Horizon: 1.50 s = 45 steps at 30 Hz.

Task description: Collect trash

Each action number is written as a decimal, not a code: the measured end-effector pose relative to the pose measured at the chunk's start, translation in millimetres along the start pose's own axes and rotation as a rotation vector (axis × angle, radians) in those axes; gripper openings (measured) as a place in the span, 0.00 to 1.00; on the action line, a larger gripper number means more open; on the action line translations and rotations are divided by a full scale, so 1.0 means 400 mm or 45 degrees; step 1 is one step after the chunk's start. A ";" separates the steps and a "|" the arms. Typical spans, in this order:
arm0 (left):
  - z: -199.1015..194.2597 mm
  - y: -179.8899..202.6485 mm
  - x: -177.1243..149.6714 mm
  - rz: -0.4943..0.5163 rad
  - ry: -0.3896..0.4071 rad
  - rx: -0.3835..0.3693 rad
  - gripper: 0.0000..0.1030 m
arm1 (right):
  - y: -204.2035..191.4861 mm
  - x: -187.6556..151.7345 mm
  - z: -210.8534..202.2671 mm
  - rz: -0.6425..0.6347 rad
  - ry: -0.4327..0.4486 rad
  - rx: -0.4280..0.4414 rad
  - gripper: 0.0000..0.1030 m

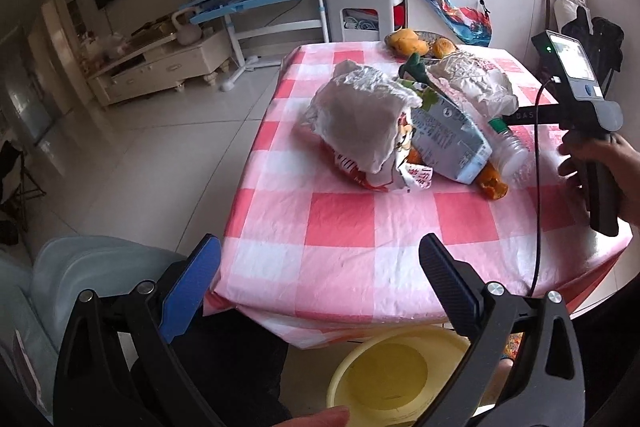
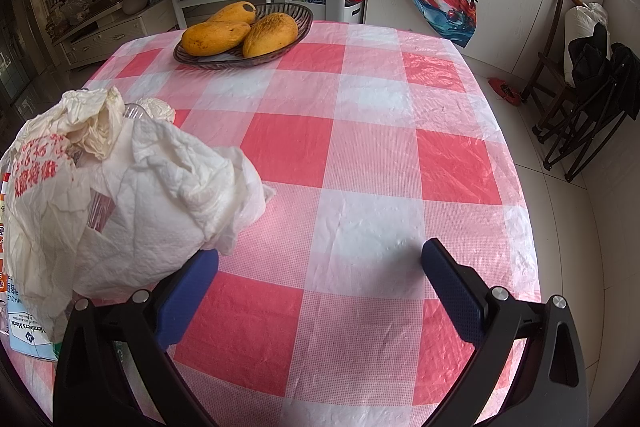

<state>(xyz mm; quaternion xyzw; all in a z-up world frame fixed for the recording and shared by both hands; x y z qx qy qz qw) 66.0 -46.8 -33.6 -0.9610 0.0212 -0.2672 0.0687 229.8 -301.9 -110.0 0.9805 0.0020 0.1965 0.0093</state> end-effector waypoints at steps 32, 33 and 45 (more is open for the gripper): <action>-0.328 -0.002 -0.107 -0.016 0.239 0.000 0.93 | -0.088 -0.457 -0.491 -0.129 0.742 0.128 0.94; -0.335 -0.005 -0.111 -0.024 0.242 -0.006 0.93 | -0.094 -0.464 -0.497 -0.133 0.754 0.125 0.94; -0.393 -0.008 -0.131 -0.038 0.299 -0.020 0.93 | -0.111 -0.488 -0.483 -0.170 0.798 0.141 0.94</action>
Point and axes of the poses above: each gripper's, at about its wrist camera, not at the fingertips, and z roughly the way its jaws point, y to its right, x to its top, the point moved 1 cm from there along z, roughly the way its jaws point, and after that the axes turned 11 degrees about -y, right-handed, at the moved point
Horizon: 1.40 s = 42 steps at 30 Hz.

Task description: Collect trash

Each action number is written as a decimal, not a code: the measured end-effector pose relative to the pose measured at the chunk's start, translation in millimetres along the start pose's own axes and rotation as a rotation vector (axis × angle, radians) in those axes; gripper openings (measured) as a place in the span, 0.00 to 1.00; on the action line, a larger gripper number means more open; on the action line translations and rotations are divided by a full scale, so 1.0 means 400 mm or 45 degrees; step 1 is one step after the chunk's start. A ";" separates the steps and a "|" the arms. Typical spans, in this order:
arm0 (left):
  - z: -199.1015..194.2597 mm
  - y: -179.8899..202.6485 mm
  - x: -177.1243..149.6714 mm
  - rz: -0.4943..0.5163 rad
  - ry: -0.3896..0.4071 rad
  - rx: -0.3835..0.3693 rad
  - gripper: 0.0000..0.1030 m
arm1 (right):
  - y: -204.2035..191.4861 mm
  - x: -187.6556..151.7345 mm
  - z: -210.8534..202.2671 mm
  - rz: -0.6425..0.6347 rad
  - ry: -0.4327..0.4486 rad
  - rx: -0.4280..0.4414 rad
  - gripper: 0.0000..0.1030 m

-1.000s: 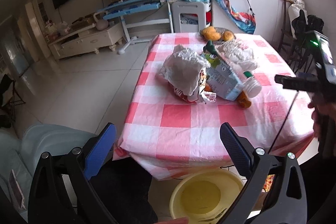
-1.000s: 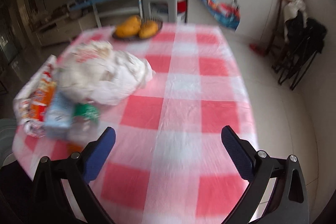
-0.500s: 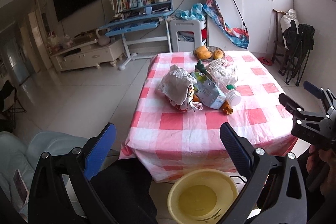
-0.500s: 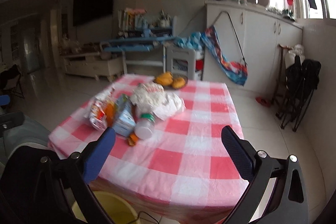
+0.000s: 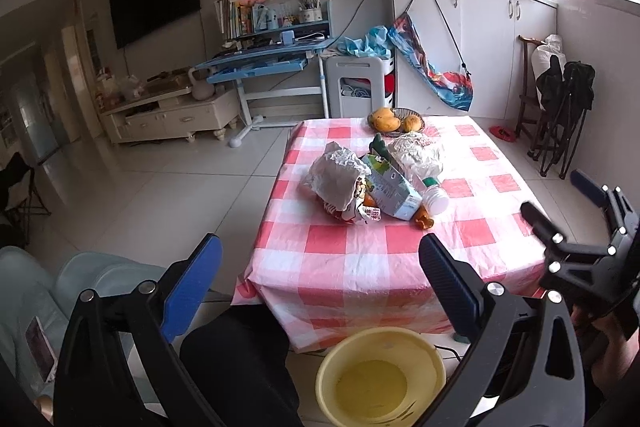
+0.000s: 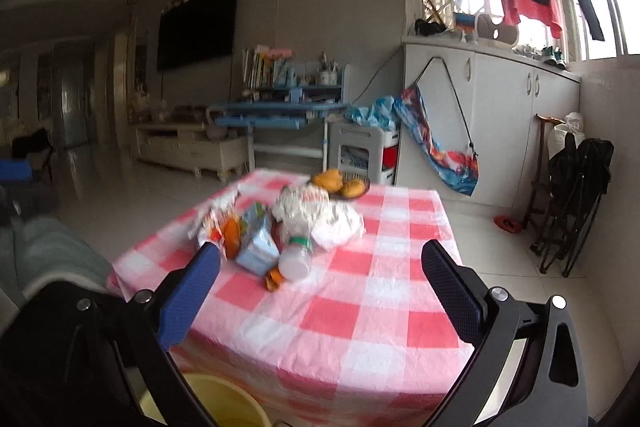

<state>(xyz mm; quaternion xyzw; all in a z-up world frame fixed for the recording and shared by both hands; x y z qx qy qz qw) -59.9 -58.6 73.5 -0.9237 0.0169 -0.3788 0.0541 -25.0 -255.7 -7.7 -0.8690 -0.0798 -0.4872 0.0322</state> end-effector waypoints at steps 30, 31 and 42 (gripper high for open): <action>0.089 -0.024 0.001 -0.062 -0.081 0.010 0.93 | -0.097 0.017 0.012 -0.136 -0.017 0.046 0.94; 0.084 -0.027 0.000 -0.065 -0.076 0.013 0.93 | -0.096 0.018 0.012 -0.138 -0.017 0.041 0.94; 0.121 -0.126 -0.004 -0.253 -0.123 -0.019 0.93 | -0.123 0.020 0.007 -0.192 -0.010 0.022 0.94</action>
Point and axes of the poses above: each gripper's, at about its wrist camera, not at the fingertips, and z roughly the way its jaws point, y to its right, x to its top, the point moved 1 cm from there along z, roughly the way its jaws point, and after that the axes turned 11 degrees about -y, right-handed, at the moved point
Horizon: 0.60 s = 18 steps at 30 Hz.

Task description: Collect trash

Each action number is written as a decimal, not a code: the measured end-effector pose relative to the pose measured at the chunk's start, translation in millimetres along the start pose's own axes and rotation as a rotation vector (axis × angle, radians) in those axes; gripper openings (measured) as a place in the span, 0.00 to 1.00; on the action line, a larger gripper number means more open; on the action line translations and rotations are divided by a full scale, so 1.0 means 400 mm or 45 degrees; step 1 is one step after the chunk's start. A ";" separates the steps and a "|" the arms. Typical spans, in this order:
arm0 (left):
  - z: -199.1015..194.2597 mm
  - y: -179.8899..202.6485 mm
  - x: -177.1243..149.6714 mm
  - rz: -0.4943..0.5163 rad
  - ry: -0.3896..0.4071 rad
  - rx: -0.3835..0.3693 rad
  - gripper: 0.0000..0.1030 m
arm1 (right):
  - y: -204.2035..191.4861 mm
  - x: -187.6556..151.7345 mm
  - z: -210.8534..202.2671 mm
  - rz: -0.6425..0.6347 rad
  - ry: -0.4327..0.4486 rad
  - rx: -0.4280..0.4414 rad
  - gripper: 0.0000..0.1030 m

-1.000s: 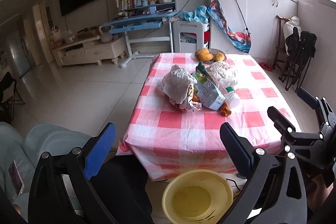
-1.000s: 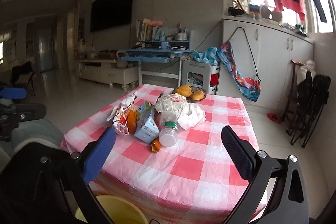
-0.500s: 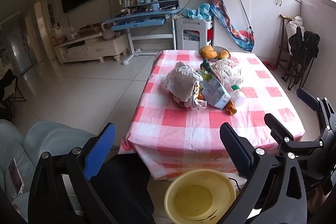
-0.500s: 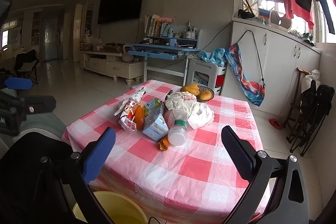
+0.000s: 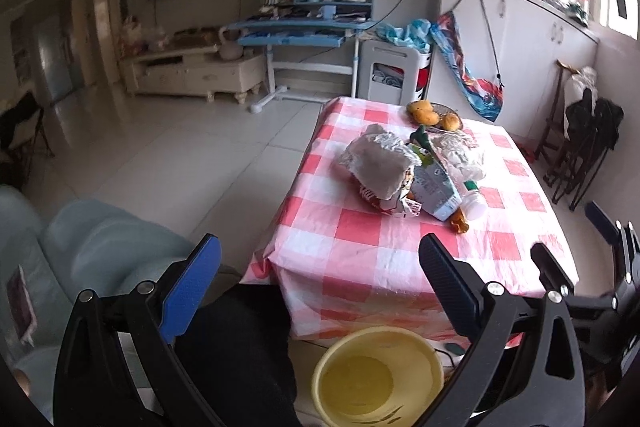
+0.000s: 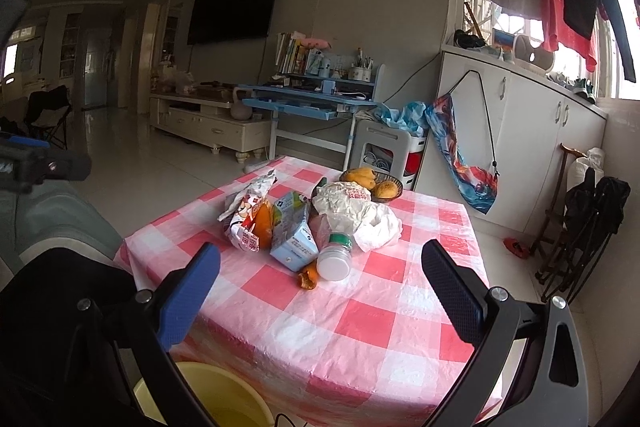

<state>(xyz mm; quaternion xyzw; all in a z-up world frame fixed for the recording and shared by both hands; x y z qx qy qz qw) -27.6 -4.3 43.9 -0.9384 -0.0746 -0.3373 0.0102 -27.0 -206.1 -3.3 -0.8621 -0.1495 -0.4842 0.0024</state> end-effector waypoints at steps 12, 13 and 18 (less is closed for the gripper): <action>0.165 0.129 0.118 0.068 -0.076 -0.065 0.93 | 0.008 -0.005 0.040 0.041 -0.065 0.040 0.94; 0.182 0.154 0.129 0.095 -0.070 -0.050 0.93 | 0.010 -0.006 0.042 0.049 -0.071 0.040 0.94; 0.324 0.271 0.183 0.253 -0.058 0.126 0.93 | 0.032 -0.011 0.053 0.102 -0.096 0.051 0.94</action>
Point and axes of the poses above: each gripper's, at about its wrist camera, not at the fingertips, and z roughly the way its jaws point, y to its right, x to its top, the point moved 1 cm from there along z, roughly the way its jaws point, and after that the axes turned 11 degrees about -y, right-handed, at the moved point
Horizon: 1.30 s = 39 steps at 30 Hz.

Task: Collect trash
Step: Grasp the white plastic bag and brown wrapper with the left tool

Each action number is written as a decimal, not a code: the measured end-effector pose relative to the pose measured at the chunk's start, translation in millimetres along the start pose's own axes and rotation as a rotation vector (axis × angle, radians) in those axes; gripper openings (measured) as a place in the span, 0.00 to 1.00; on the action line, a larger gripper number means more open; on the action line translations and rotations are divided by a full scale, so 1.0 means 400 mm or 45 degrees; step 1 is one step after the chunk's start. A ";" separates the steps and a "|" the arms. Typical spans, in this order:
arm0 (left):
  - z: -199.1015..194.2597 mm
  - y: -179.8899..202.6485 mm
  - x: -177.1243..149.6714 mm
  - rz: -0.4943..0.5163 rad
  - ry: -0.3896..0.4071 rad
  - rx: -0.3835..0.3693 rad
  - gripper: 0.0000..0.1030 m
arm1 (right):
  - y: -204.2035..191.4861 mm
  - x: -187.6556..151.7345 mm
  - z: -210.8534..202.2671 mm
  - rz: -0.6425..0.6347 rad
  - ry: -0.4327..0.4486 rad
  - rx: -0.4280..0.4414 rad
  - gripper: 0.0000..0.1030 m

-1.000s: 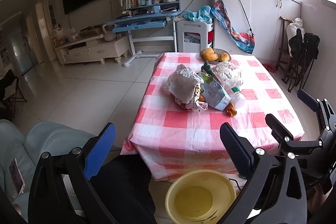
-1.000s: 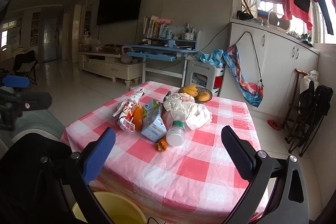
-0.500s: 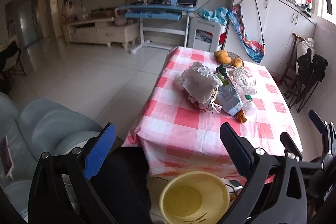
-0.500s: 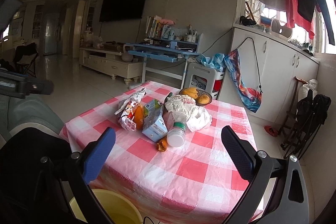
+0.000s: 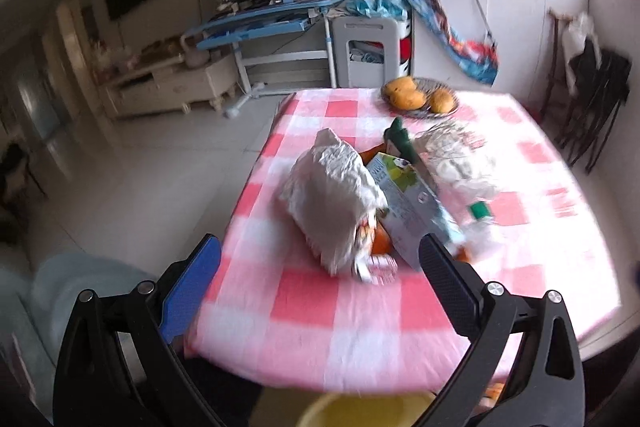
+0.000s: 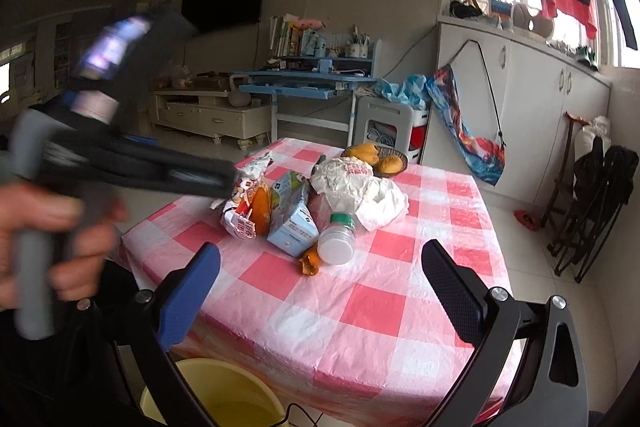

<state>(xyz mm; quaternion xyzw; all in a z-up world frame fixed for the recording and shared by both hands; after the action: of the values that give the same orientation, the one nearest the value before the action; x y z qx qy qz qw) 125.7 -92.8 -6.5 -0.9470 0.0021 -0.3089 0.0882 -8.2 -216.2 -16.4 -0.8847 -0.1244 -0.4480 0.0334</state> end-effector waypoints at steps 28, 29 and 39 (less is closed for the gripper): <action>0.159 -0.189 -0.030 -0.242 -0.166 -0.426 0.50 | -0.013 -0.006 0.029 -0.024 -0.070 0.014 0.94; 0.166 -0.195 -0.029 -0.253 -0.172 -0.432 0.50 | -0.016 -0.007 0.031 -0.029 -0.072 0.016 0.94; 0.213 -0.234 -0.050 -0.297 -0.233 -0.553 0.09 | -0.053 -0.015 0.048 -0.105 -0.098 0.033 0.94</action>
<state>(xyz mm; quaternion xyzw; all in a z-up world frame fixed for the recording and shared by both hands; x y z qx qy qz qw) 154.6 14.6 -70.1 -0.9616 -0.0486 -0.2225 -0.1534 -1.7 -193.6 -33.9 -0.8950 -0.1679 -0.4128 0.0216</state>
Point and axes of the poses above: each gripper's, at about its wrist camera, not at the fingertips, and z roughly the way its jaws point, y to its right, x to its top, the point moved 1 cm from there along z, roughly the way its jaws point, and after that the axes turned 11 degrees about -y, right-handed, at the moved point
